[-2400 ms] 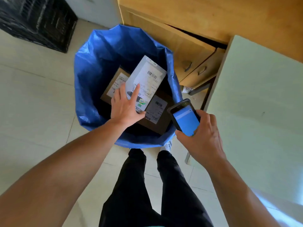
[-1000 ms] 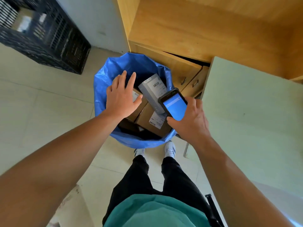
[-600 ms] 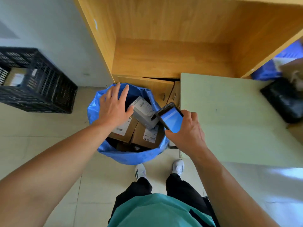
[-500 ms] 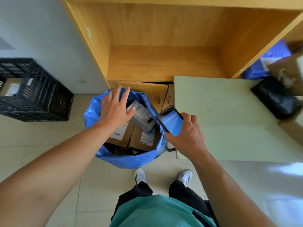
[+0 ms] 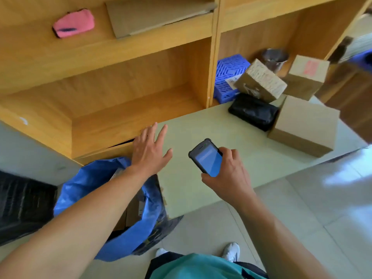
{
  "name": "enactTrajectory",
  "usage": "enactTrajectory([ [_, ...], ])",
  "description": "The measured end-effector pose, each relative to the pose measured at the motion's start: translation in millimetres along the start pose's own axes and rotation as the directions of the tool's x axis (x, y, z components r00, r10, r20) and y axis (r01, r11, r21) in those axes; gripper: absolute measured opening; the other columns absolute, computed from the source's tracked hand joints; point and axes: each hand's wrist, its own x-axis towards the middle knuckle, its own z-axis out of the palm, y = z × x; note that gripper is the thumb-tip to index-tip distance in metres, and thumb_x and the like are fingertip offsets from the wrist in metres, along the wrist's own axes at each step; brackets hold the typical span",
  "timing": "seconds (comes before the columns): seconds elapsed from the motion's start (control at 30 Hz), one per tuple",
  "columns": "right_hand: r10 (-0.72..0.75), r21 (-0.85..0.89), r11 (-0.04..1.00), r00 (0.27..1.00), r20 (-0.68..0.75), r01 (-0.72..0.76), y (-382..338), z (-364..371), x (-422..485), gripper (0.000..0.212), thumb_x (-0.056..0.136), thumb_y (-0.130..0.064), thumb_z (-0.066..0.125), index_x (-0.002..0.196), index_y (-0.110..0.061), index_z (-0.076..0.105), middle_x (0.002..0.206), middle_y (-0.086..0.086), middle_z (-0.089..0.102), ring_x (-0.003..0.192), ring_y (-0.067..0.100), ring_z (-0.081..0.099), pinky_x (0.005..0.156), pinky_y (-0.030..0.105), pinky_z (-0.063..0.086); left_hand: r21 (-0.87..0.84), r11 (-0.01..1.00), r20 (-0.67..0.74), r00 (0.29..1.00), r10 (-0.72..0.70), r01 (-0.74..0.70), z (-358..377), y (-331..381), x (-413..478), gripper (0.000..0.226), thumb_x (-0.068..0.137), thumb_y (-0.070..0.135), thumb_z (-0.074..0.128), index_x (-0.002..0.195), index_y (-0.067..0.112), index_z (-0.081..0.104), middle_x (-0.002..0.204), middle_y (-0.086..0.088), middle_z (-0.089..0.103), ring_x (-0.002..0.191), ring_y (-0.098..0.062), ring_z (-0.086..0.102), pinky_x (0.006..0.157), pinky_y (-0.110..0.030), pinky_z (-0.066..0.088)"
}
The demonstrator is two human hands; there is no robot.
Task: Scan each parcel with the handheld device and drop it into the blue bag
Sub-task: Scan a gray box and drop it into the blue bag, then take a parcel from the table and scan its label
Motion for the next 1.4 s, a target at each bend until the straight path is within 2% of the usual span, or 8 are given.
enactTrajectory([
  [0.33, 0.246, 0.055, 0.969, 0.957, -0.155, -0.240, 166, -118, -3, 0.074, 0.071, -0.049, 0.075, 0.132, -0.027, 0.039, 0.112, -0.006, 0.039, 0.097, 0.017, 0.048, 0.080, 0.035, 0.051, -0.029, 0.959, 0.021, 0.959, 0.282, -0.281, 8, 224, 91, 0.086, 0.091, 0.064, 0.049, 0.162, 0.031, 0.013, 0.167, -0.010, 0.023, 0.148, -0.033, 0.030, 0.109, -0.055, 0.043],
  [0.57, 0.386, 0.113, 0.922, 0.905, -0.179, -0.370, 228, -140, 1, 0.080, 0.072, -0.052, 0.076, 0.137, -0.030, 0.035, 0.115, -0.008, 0.036, 0.099, 0.014, 0.048, 0.078, 0.031, 0.051, -0.066, 0.890, 0.025, 0.891, 0.454, -0.452, 23, 319, 130, 0.083, 0.093, 0.059, 0.051, 0.162, 0.031, 0.014, 0.169, -0.011, 0.018, 0.152, -0.033, 0.024, 0.110, -0.052, 0.041],
  [0.77, 0.432, 0.098, 0.901, 0.889, -0.153, -0.422, 250, -153, 40, 0.082, 0.071, -0.055, 0.075, 0.138, -0.033, 0.032, 0.115, -0.011, 0.034, 0.098, 0.014, 0.049, 0.074, 0.027, 0.047, 0.008, 0.826, 0.073, 0.824, 0.562, -0.564, 33, 343, 206, 0.085, 0.092, 0.047, 0.062, 0.162, 0.029, 0.017, 0.168, -0.013, 0.015, 0.153, -0.033, 0.020, 0.116, -0.055, 0.034],
  [0.87, 0.460, 0.078, 0.888, 0.874, -0.155, -0.453, 261, -168, 66, 0.083, 0.071, -0.054, 0.074, 0.139, -0.033, 0.031, 0.115, -0.011, 0.035, 0.096, 0.013, 0.050, 0.075, 0.030, 0.052, 0.049, 0.804, 0.068, 0.805, 0.589, -0.593, 24, 345, 261, 0.086, 0.088, 0.040, 0.070, 0.160, 0.028, 0.026, 0.166, -0.014, 0.022, 0.151, -0.034, 0.024, 0.116, -0.056, 0.031],
  [0.97, 0.476, 0.113, 0.879, 0.860, -0.181, -0.463, 266, -182, 95, 0.080, 0.073, -0.051, 0.072, 0.140, -0.032, 0.033, 0.117, -0.012, 0.035, 0.094, 0.013, 0.052, 0.071, 0.028, 0.047, 0.097, 0.790, 0.059, 0.796, 0.602, -0.605, 15, 349, 314, 0.087, 0.083, 0.036, 0.075, 0.158, 0.027, 0.031, 0.164, -0.014, 0.028, 0.149, -0.034, 0.027, 0.115, -0.057, 0.030],
  [1.17, 0.467, 0.123, 0.883, 0.875, -0.124, -0.453, 280, -185, 150, 0.078, 0.073, -0.052, 0.072, 0.139, -0.030, 0.035, 0.115, -0.012, 0.035, 0.095, 0.013, 0.052, 0.073, 0.028, 0.049, 0.222, 0.769, 0.178, 0.801, 0.572, -0.599, 20, 353, 384, 0.090, 0.091, 0.037, 0.067, 0.161, 0.032, 0.011, 0.169, -0.010, 0.011, 0.156, -0.031, 0.008, 0.123, -0.057, 0.017],
  [1.27, 0.468, 0.121, 0.881, 0.881, -0.069, -0.458, 290, -186, 172, 0.081, 0.073, -0.054, 0.070, 0.140, -0.031, 0.031, 0.117, -0.012, 0.032, 0.099, 0.013, 0.051, 0.076, 0.028, 0.049, 0.280, 0.747, 0.237, 0.797, 0.555, -0.603, 27, 351, 413, 0.090, 0.090, 0.033, 0.071, 0.160, 0.038, 0.014, 0.169, -0.012, 0.002, 0.157, -0.033, 0.001, 0.124, -0.061, 0.012],
  [1.4, 0.446, 0.126, 0.890, 0.895, -0.033, -0.439, 309, -199, 203, 0.083, 0.073, -0.053, 0.074, 0.140, -0.031, 0.031, 0.115, -0.012, 0.032, 0.101, 0.013, 0.047, 0.080, 0.030, 0.051, 0.375, 0.723, 0.315, 0.814, 0.488, -0.580, 28, 350, 447, 0.100, 0.084, 0.036, 0.079, 0.160, 0.041, 0.014, 0.168, -0.014, 0.003, 0.156, -0.037, 0.001, 0.121, -0.068, 0.015],
])
